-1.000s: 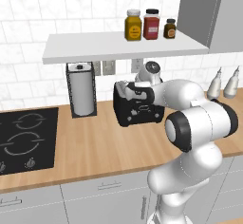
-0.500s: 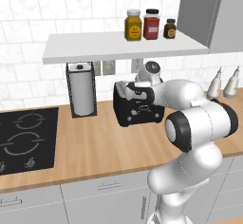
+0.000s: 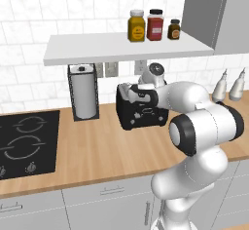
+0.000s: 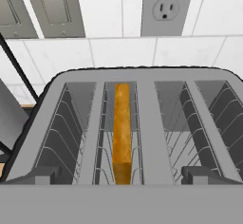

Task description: Start the toaster. Once the lever pops up, take the bread to the plate on the dining counter.

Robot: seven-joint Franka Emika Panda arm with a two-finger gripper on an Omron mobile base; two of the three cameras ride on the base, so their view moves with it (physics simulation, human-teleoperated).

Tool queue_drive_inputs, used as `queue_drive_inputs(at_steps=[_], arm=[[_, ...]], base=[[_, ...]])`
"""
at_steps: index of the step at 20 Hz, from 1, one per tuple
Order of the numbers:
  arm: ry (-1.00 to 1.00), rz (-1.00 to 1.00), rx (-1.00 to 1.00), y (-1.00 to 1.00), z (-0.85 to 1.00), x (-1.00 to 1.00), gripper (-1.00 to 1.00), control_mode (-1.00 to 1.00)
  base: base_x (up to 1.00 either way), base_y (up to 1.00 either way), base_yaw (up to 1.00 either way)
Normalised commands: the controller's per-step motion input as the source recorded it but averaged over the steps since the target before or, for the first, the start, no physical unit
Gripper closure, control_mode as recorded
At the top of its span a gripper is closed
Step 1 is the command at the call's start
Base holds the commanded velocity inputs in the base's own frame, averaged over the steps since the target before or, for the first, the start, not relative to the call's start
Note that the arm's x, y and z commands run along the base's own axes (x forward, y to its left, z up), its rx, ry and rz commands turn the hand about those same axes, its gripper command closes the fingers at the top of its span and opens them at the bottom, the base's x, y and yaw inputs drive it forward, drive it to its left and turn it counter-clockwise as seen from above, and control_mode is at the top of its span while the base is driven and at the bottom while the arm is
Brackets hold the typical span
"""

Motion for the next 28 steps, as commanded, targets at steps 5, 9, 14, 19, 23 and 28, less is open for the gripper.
queue_drive_inputs(at_steps=[5, 9, 14, 19, 23, 28], arm=[[0.00, 0.00, 0.00, 0.00, 0.00, 0.00, -1.00, -1.00], [0.00, 0.00, 0.00, 0.00, 0.00, 0.00, -1.00, -1.00], [0.00, 0.00, 0.00, 0.00, 0.00, 0.00, -1.00, -1.00], [0.00, 0.00, 0.00, 0.00, 0.00, 0.00, -1.00, -1.00], [0.00, 0.00, 0.00, 0.00, 0.00, 0.00, -1.00, -1.00], [0.00, 0.00, 0.00, 0.00, 0.00, 0.00, -1.00, -1.00]], base=[[0.00, 0.00, 0.00], [0.00, 0.00, 0.00], [0.00, 0.00, 0.00], [0.00, 0.00, 0.00], [0.00, 0.00, 0.00], [0.00, 0.00, 0.00]])
